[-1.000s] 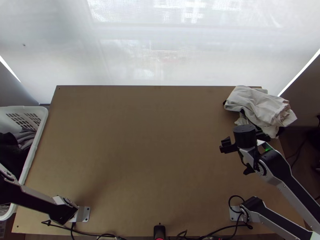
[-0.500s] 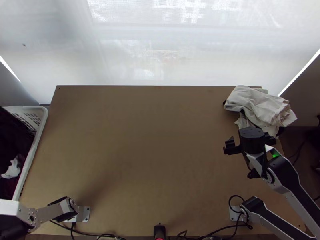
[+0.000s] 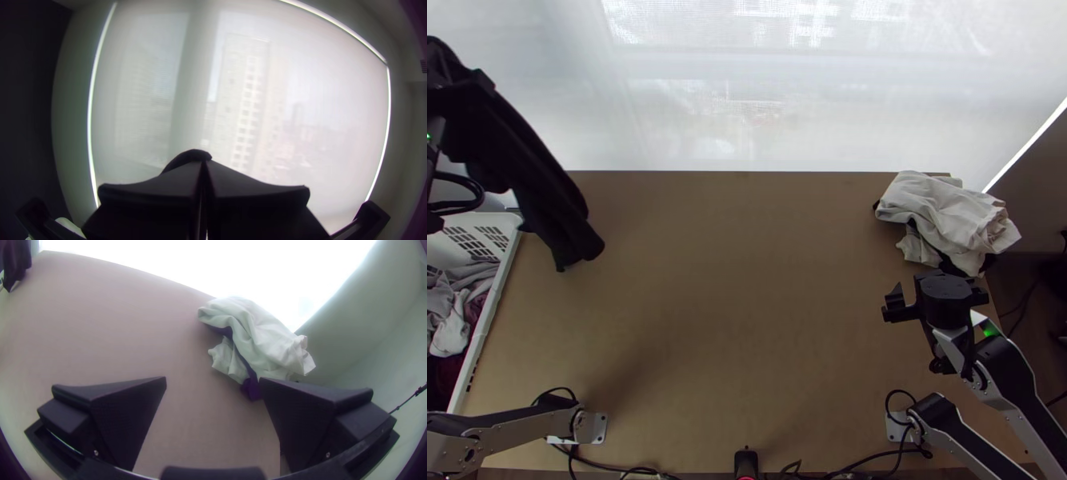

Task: Fold the t-shirt

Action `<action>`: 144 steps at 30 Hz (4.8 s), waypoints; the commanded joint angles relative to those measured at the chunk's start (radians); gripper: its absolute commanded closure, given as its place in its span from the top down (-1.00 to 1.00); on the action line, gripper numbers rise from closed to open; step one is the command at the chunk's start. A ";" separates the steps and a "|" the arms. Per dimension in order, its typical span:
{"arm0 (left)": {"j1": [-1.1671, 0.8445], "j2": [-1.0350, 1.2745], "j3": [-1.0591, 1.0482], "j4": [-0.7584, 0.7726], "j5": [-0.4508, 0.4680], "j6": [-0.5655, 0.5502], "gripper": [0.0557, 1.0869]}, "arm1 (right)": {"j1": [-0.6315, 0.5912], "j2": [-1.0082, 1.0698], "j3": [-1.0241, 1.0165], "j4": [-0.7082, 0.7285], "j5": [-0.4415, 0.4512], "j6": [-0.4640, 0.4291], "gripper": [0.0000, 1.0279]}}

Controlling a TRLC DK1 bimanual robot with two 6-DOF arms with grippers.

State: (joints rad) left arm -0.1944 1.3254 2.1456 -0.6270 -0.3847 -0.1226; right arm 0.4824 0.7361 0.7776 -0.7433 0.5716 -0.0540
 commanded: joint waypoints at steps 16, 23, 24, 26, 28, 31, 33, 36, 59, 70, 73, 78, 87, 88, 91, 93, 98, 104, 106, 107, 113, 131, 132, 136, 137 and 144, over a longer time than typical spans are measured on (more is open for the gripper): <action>-0.761 0.426 0.063 0.059 0.003 0.100 -0.92 | 0.015 0.000 -0.009 0.071 -0.004 0.043 0.90; -0.797 0.529 0.122 0.208 0.003 0.121 -0.92 | 0.180 0.091 0.018 0.150 -0.073 0.045 0.89; -0.800 0.534 0.122 0.224 0.003 0.127 -0.92 | 0.202 0.117 0.026 0.162 -0.082 0.045 0.89; -0.807 0.540 0.122 0.247 0.003 0.127 -0.92 | 0.236 0.174 0.040 0.193 -0.101 0.045 0.89; -0.809 0.548 0.122 0.262 0.003 0.127 -0.92 | 0.272 0.244 0.054 0.223 -0.108 0.046 0.89; -0.809 0.552 0.122 0.288 0.001 0.127 -0.92 | 0.332 0.370 0.089 0.251 -0.113 0.079 0.89; -0.809 0.554 0.122 0.309 -0.005 0.129 -0.92 | 0.377 0.464 0.135 0.255 -0.113 0.103 0.89; -0.809 0.555 0.122 0.359 -0.025 0.144 -0.92 | 0.435 0.580 0.209 0.255 -0.113 0.175 0.89; -0.809 0.532 0.123 0.383 -0.074 0.173 -0.92 | 0.444 0.875 0.295 0.341 -0.082 0.332 0.88; -0.817 0.531 0.123 0.380 -0.075 0.178 -0.92 | 0.423 0.945 0.301 0.381 -0.006 0.332 0.32; -0.813 0.528 0.122 0.378 -0.082 0.181 -0.92 | 0.420 0.945 0.296 0.437 0.040 0.255 -0.43; -0.797 0.518 0.109 0.366 -0.083 0.181 -0.92 | 0.403 0.950 0.304 0.486 0.128 0.111 -0.95; -0.709 0.482 0.080 0.362 -0.091 0.184 -0.92 | 0.340 0.801 0.318 0.440 0.162 0.079 -0.95; -0.698 0.474 0.076 0.360 -0.091 0.184 -0.92 | 0.329 0.784 0.327 0.427 0.163 0.077 -0.95; -0.665 0.456 0.073 0.351 -0.094 0.193 -0.92 | 0.288 0.733 0.353 0.398 0.165 0.060 -0.95; -0.639 0.445 0.073 0.349 -0.094 0.199 -0.92 | 0.262 0.701 0.368 0.395 0.165 0.043 -0.95; -0.570 0.413 0.073 0.343 -0.103 0.219 -0.92 | 0.193 0.640 0.439 0.374 0.166 -0.007 -0.95; -0.494 0.367 0.069 0.323 -0.128 0.248 -0.92 | 0.143 0.594 0.554 0.375 0.175 -0.090 -0.95; -0.485 0.351 0.069 0.323 -0.143 0.282 -0.93 | 0.143 0.583 0.597 0.384 0.180 -0.132 -0.95; -0.482 0.344 0.069 0.323 -0.148 0.296 -0.92 | 0.143 0.582 0.620 0.389 0.182 -0.153 -0.95; -0.462 0.287 0.069 0.312 -0.180 0.379 -0.92 | 0.147 0.580 0.753 0.410 0.186 -0.231 -0.95; -0.508 0.083 0.068 0.386 -0.247 0.675 -0.92 | 0.211 0.487 0.830 0.795 0.212 -0.589 -0.95; -0.517 0.070 0.068 0.394 -0.249 0.690 -0.93 | 0.216 0.479 0.828 0.817 0.212 -0.609 -0.95; -0.571 0.021 0.073 0.428 -0.272 0.719 -0.93 | 0.234 0.445 0.802 0.907 0.212 -0.695 -0.95; -0.596 0.012 0.074 0.424 -0.276 0.727 -0.93 | 0.243 0.436 0.796 0.915 0.212 -0.705 -0.95; -0.646 -0.060 0.033 0.285 -0.339 0.749 -0.93 | 0.335 0.367 0.700 0.918 0.254 -0.718 -0.95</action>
State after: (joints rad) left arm -0.7998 1.3384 2.2169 -0.2649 -0.6762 0.6029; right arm 0.7418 1.1622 1.5524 0.1421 0.7883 -0.7349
